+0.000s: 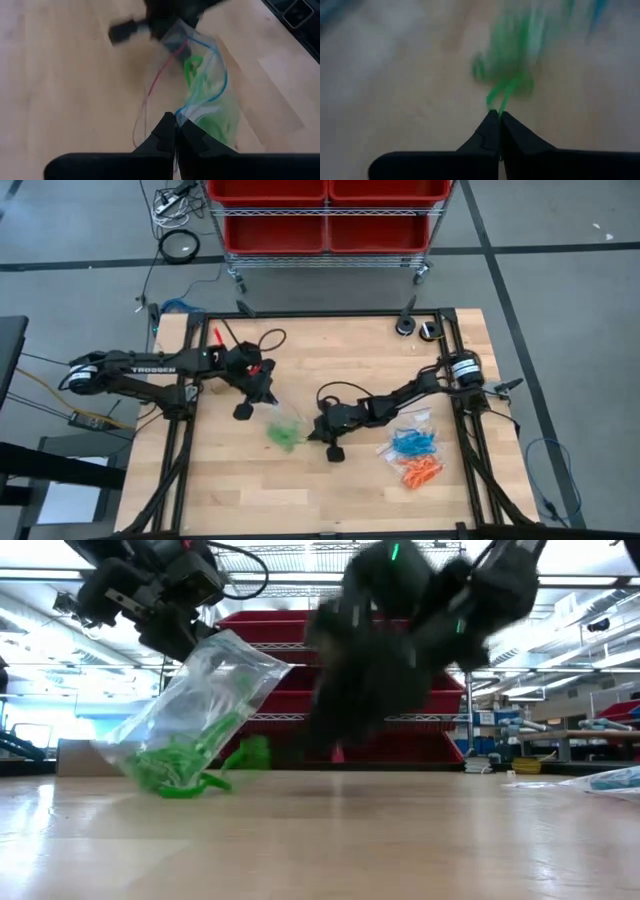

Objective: Sort rubber bands
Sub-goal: Put the green rubber band into the transparent zip bag

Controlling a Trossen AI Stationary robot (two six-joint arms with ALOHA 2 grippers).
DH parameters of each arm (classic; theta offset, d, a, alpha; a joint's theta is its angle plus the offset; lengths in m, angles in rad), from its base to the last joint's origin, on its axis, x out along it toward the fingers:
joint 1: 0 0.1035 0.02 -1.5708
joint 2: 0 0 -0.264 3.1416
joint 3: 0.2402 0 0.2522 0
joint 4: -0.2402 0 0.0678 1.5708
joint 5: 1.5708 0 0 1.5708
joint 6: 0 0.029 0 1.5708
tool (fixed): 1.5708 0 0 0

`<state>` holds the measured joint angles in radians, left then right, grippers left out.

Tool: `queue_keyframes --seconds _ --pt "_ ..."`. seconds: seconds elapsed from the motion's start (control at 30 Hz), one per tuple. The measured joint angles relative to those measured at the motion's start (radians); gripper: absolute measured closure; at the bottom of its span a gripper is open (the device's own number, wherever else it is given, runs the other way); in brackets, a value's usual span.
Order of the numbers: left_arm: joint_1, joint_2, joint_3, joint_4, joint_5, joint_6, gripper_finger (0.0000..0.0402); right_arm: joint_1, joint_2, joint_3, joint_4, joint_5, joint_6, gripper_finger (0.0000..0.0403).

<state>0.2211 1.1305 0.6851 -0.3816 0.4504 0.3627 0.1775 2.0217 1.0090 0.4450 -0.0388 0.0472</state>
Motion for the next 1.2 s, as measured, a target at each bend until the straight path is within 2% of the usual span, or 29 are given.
queue_keyframes --seconds 0.27,0.43,0.53,0.7,0.97,1.2 --pt "-0.055 0.000 -0.073 0.037 -0.044 -0.052 0.0392 0.051 -0.200 0.003 -0.032 0.049 -0.049 0.0403" --pt "-0.072 0.001 -0.109 0.106 -0.065 -0.061 0.0392 0.071 -0.298 0.005 -0.024 0.148 -0.108 0.0403" --pt "-0.079 0.001 -0.119 0.143 -0.068 -0.074 0.0392 0.061 -0.331 0.006 -0.026 0.202 -0.120 0.0403" --pt "-0.090 0.001 -0.119 0.186 -0.070 -0.080 0.0392 0.004 -0.320 0.006 -0.062 0.216 -0.076 0.0403" --pt "-0.100 0.001 -0.119 0.213 -0.073 -0.080 0.0392 -0.059 -0.320 0.006 -0.117 0.136 -0.019 0.0403" --pt "-0.100 0.002 -0.119 0.263 -0.092 -0.080 0.0392 -0.065 -0.320 0.006 -0.155 0.068 0.022 0.0403"
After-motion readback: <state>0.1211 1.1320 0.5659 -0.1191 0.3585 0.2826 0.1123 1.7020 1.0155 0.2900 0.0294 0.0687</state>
